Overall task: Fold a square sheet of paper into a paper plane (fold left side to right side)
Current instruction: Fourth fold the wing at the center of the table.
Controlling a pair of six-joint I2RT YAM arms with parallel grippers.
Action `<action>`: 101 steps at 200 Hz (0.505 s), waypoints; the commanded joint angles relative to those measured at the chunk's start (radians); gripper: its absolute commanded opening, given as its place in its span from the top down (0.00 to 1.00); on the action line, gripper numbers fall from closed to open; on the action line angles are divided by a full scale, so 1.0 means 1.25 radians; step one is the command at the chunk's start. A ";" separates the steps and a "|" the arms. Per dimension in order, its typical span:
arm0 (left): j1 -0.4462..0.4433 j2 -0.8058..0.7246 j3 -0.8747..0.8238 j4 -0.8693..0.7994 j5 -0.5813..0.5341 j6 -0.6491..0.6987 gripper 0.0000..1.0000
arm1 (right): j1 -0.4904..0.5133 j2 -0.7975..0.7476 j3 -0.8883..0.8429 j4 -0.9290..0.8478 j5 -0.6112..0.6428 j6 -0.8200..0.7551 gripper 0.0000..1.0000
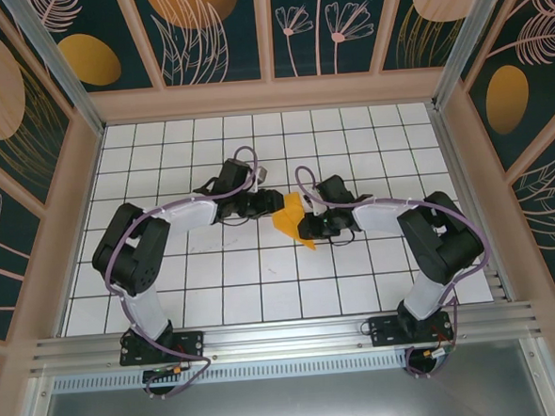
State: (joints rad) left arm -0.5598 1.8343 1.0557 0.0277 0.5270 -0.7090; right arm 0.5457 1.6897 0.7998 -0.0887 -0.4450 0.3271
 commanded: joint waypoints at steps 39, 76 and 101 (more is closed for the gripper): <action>-0.036 0.067 0.055 0.047 0.044 -0.022 0.53 | -0.045 0.016 -0.037 0.040 -0.076 -0.002 0.81; -0.043 0.113 0.089 0.060 0.054 -0.032 0.53 | -0.047 0.023 -0.034 0.033 -0.087 -0.012 0.81; -0.045 0.142 0.108 0.065 0.062 -0.035 0.53 | -0.049 0.034 -0.034 0.033 -0.087 -0.012 0.81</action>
State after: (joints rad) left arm -0.6117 1.9717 1.1526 0.0769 0.5758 -0.7383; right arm 0.4904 1.7020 0.7700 -0.0490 -0.5285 0.3264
